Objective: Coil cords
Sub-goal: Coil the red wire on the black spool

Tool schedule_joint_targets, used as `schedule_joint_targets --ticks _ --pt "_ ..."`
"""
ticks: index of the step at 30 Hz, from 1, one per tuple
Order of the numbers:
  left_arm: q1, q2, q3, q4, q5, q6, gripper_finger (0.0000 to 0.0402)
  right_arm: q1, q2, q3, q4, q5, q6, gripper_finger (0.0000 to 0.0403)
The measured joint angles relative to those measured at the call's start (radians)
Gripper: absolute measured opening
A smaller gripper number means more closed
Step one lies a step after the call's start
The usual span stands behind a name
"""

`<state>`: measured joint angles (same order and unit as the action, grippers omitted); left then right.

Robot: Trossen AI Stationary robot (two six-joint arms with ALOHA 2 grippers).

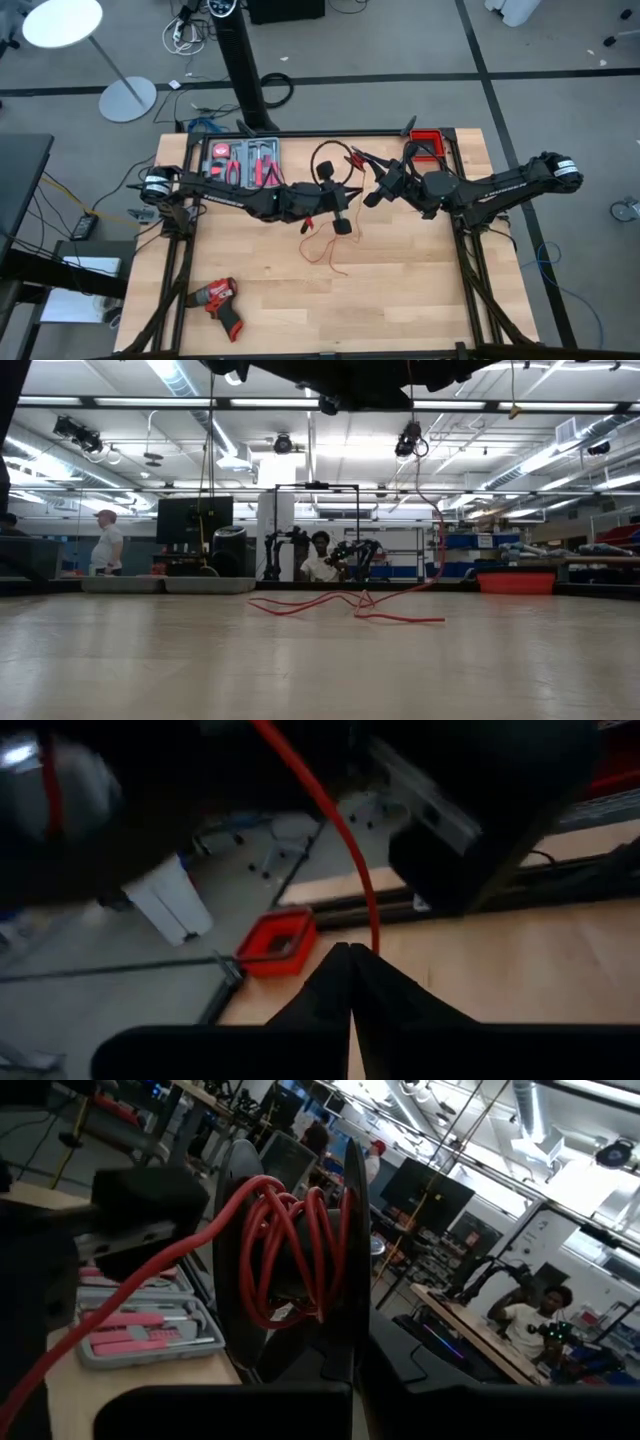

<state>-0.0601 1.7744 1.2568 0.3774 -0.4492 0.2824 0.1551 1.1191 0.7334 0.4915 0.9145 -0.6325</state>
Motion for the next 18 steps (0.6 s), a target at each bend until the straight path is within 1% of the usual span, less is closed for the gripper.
schedule_joint_targets --ticks 4,6,11,16,18 --pt "0.002 0.0 0.0 -0.025 0.06 -0.051 0.0034 0.0 -0.002 0.0 -0.001 0.007 -0.021 0.0" --pt "0.001 0.0 0.0 -0.055 0.08 -0.052 0.0039 0.0 -0.002 0.0 -0.006 0.009 -0.026 0.0" --pt "0.0 -0.013 0.0 -0.157 0.082 -0.04 0.0041 0.002 -0.008 0.0 -0.033 0.011 -0.025 0.0" --pt "0.0 -0.013 0.0 -0.18 0.153 -0.053 0.0041 0.002 -0.009 0.0 -0.043 0.012 -0.024 0.0" --pt "0.0 -0.013 0.0 -0.18 0.16 -0.069 0.0041 0.002 -0.009 0.0 -0.042 0.012 -0.023 0.0"
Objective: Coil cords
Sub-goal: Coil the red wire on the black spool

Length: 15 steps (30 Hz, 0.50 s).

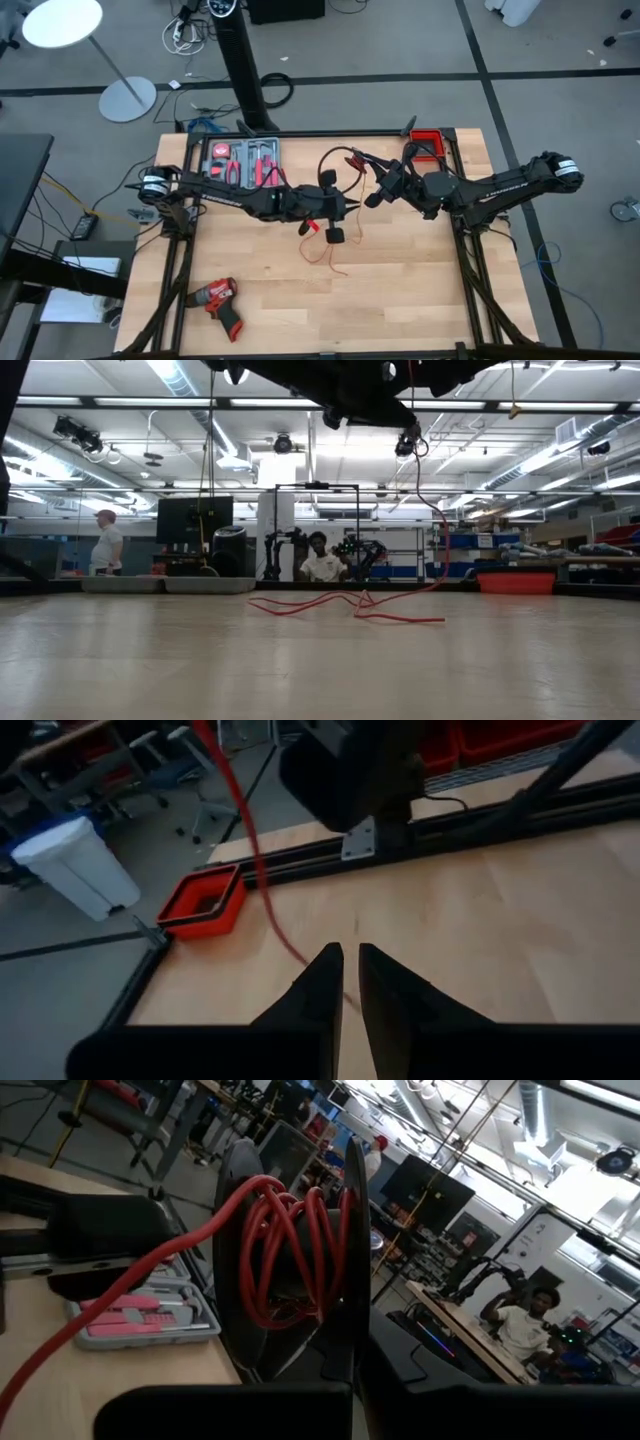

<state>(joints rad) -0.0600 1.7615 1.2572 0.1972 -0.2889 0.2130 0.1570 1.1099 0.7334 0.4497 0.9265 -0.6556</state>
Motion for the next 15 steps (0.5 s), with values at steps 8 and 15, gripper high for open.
schedule_joint_targets --ticks 8,15 --pt "0.035 0.0 0.0 0.003 0.002 -0.122 0.0045 0.008 0.0 0.0 0.002 0.0 0.001 0.0" --pt "0.047 -0.001 0.0 0.075 0.091 -0.193 0.0082 0.013 0.0 0.0 0.005 -0.004 0.001 0.0"
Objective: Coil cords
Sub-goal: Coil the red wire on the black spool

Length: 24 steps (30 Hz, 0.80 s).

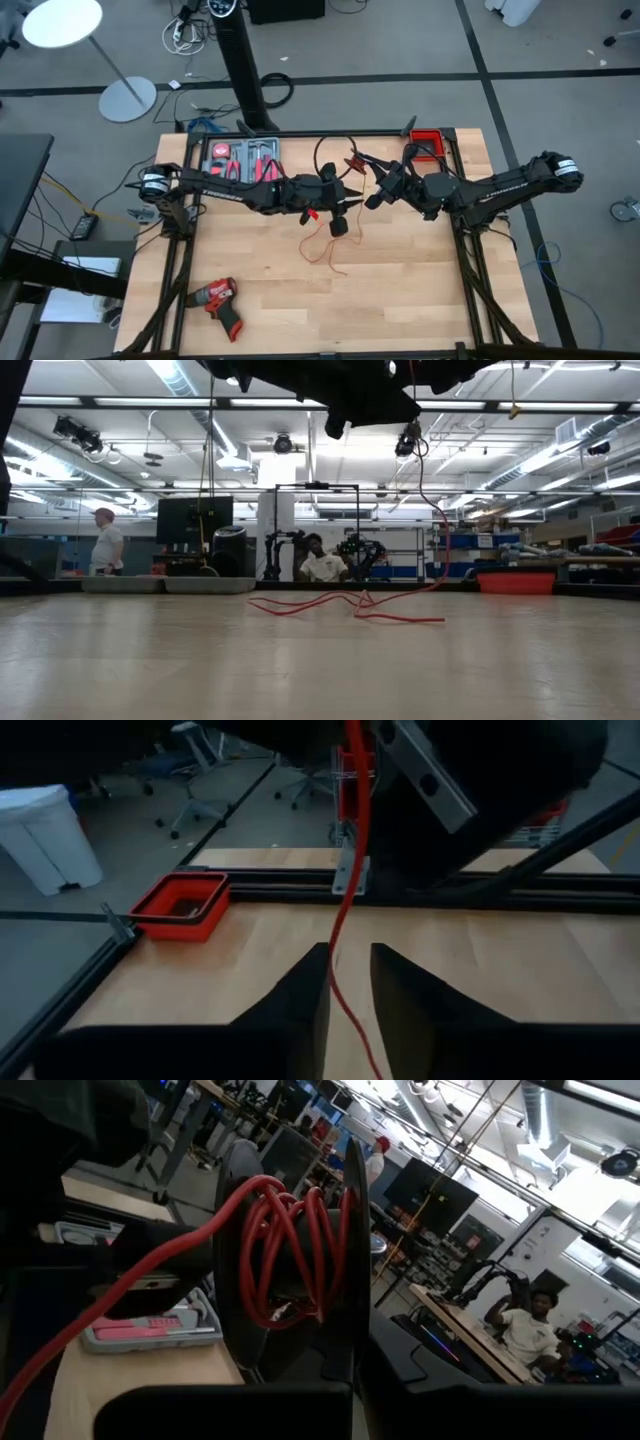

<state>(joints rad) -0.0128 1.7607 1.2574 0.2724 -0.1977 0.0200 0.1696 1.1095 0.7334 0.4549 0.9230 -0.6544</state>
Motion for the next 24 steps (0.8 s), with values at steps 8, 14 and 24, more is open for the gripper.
schedule_joint_targets --ticks 8,14,24 --pt "0.0 0.0 0.0 0.028 0.001 -0.005 0.0101 0.0 0.0 0.0 0.023 -0.024 0.003 0.0" --pt "0.0 0.0 0.0 0.062 -0.01 0.024 0.0061 0.0 0.0 0.0 0.028 -0.027 0.008 0.0" --pt "0.007 0.0 0.002 0.055 -0.04 0.077 0.0002 0.0 0.0 0.0 0.032 -0.034 0.009 0.0"
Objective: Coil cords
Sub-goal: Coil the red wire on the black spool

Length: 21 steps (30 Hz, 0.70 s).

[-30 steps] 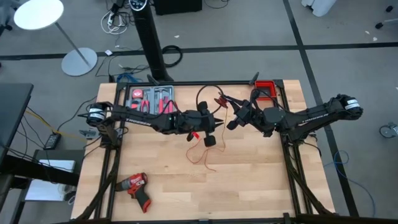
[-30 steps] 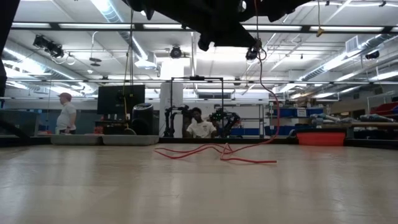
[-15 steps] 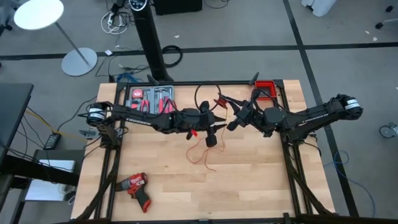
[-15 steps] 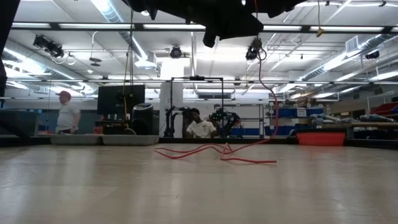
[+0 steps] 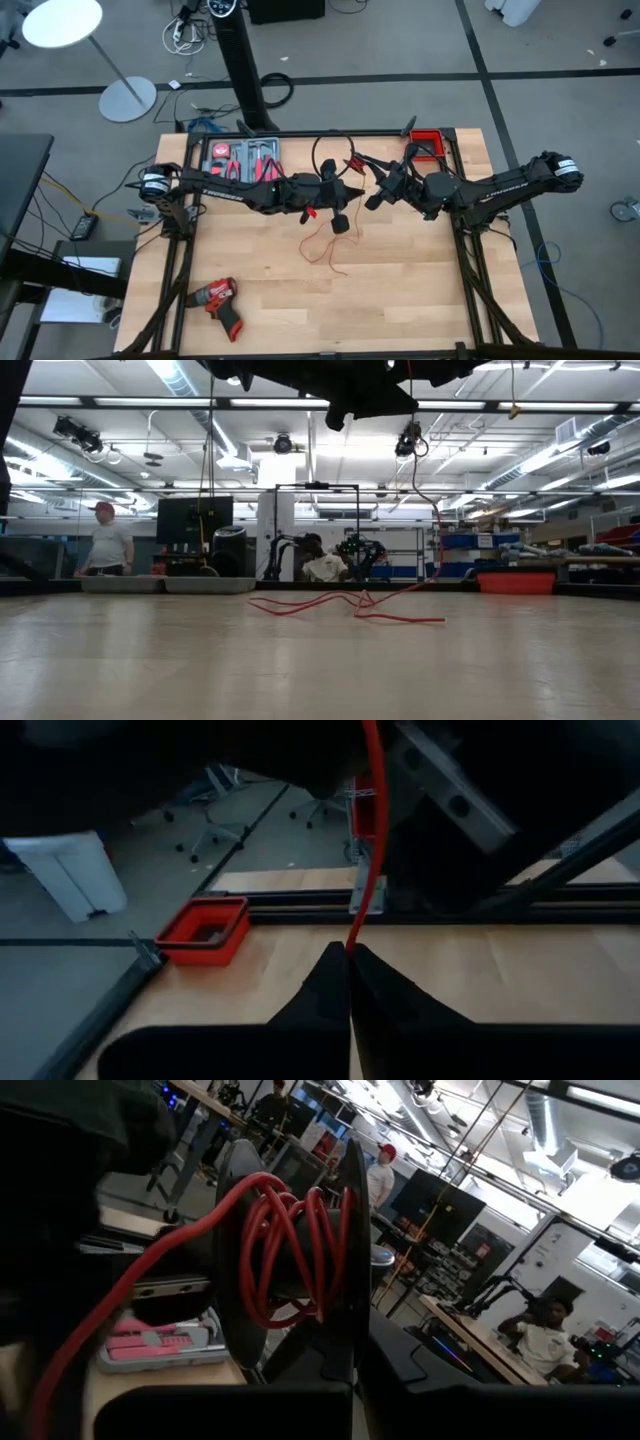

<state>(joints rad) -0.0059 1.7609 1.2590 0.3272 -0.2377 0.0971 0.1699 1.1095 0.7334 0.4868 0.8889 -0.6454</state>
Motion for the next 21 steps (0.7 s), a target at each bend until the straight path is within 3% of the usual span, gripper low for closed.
schedule_joint_targets --ticks 9,18,21 --pt "0.037 0.0 0.046 0.018 0.028 0.107 0.0001 0.0 0.0 0.0 0.008 -0.024 0.019 0.0" --pt "0.081 0.014 0.054 -0.067 0.046 0.086 0.0 0.0 0.0 0.0 0.007 -0.049 0.05 0.0" --pt "0.08 0.014 0.053 -0.071 0.045 0.077 0.0 -0.001 0.0 0.0 -0.036 0.005 0.036 0.0"
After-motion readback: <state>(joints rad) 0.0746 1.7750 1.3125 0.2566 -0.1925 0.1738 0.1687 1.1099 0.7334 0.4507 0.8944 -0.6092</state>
